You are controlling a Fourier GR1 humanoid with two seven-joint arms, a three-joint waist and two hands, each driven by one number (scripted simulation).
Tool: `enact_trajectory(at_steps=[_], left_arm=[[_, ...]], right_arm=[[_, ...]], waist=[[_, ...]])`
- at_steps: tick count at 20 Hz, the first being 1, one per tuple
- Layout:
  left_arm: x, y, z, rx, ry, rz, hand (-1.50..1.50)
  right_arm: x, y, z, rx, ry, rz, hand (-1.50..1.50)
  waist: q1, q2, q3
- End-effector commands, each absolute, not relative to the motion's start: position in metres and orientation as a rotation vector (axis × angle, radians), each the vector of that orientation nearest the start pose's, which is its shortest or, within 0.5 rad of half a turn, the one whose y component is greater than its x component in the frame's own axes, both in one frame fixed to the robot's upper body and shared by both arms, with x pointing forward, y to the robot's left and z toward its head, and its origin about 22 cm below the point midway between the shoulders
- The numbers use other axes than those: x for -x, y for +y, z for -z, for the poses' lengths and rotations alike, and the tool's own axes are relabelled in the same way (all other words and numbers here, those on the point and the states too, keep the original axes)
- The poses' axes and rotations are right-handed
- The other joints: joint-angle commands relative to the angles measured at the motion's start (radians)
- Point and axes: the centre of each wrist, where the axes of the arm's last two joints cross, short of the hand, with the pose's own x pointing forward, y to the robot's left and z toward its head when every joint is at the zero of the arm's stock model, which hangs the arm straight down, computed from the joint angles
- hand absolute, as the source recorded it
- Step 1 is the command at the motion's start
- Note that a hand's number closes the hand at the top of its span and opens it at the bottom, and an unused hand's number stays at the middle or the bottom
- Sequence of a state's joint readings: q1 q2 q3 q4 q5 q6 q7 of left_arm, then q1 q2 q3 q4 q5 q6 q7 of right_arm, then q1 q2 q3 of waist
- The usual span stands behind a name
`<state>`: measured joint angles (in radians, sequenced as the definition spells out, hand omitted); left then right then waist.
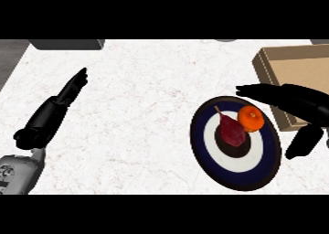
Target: Pick the pear from the plate and place it in the cardboard box
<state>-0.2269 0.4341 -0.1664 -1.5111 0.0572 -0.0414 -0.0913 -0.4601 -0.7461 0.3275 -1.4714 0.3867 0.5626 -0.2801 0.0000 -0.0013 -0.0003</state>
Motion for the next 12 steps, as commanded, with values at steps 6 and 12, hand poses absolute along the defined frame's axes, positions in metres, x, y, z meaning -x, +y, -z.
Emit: enact_trajectory(at_steps=[6, 12], left_arm=[[-0.301, 0.256, -0.064, -0.098, -1.743, 0.531, 0.00], [-0.285, 0.269, -0.063, -0.100, -1.763, 0.527, 0.00]], right_arm=[[-0.334, -0.269, -0.116, 0.272, -1.441, -1.614, -1.50], [-0.334, -0.250, -0.103, 0.343, -1.380, -1.679, -1.50]], waist=[[0.004, 0.002, 0.000], [0.005, 0.001, 0.000]])
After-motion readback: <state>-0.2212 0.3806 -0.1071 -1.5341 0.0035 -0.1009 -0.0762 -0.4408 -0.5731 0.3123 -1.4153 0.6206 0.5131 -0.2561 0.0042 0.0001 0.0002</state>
